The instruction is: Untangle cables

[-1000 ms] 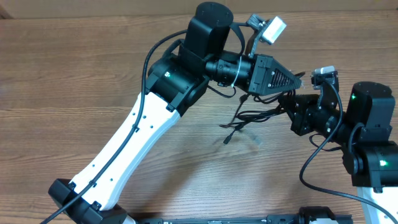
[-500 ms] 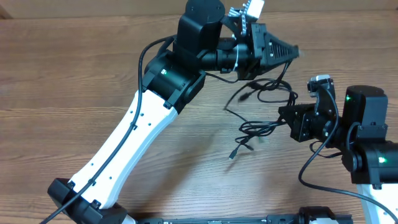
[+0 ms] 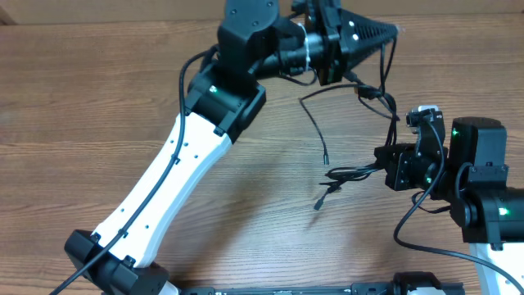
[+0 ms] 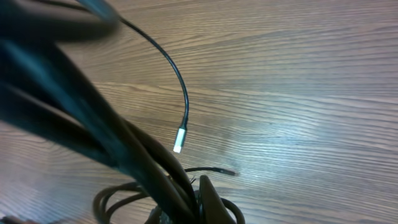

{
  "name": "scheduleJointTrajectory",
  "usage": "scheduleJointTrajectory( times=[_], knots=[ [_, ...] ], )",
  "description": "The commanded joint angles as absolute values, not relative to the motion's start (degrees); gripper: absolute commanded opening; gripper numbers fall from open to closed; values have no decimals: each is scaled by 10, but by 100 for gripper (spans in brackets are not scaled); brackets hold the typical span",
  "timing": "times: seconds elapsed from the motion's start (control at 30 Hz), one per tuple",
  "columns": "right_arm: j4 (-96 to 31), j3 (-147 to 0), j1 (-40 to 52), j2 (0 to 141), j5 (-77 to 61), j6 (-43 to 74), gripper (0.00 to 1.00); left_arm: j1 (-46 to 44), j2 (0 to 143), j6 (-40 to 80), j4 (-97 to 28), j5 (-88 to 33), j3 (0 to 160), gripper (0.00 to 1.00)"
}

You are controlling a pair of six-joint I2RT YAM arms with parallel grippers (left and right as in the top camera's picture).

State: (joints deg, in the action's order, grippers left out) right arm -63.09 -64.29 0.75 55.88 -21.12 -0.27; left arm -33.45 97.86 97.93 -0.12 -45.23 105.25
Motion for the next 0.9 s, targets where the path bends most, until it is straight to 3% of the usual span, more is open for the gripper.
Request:
scheduleJointTrajectory(
  times=[0.0, 0.23, 0.3, 0.33, 0.43, 0.7, 0.8, 0.87],
  knots=[
    [-650, -645, 6, 561, -151, -4, 4, -298, 971, 1013, 34, -442, 1062, 4],
    [-650, -645, 6, 561, -171, -4, 6, -266, 971, 998, 34, -479, 1062, 4],
    [-639, -645, 6, 561, -213, -4, 53, -269, 971, 964, 32, -487, 1062, 4],
    [-622, -645, 6, 560, -251, -4, 67, -271, 971, 939, 29, -499, 1062, 4],
    [-584, -646, 6, 559, -298, -4, 79, -273, 971, 909, 2, -518, 1062, 4],
    [-458, -646, 6, 559, -350, 101, 85, -279, 971, 846, -61, -562, 1062, 4],
    [-425, -646, 6, 559, -354, 194, 77, -294, 971, 843, -62, -559, 1062, 4],
    [-409, -646, 6, 559, -361, 276, 65, -303, 971, 821, -61, -548, 1062, 4]
  ],
)
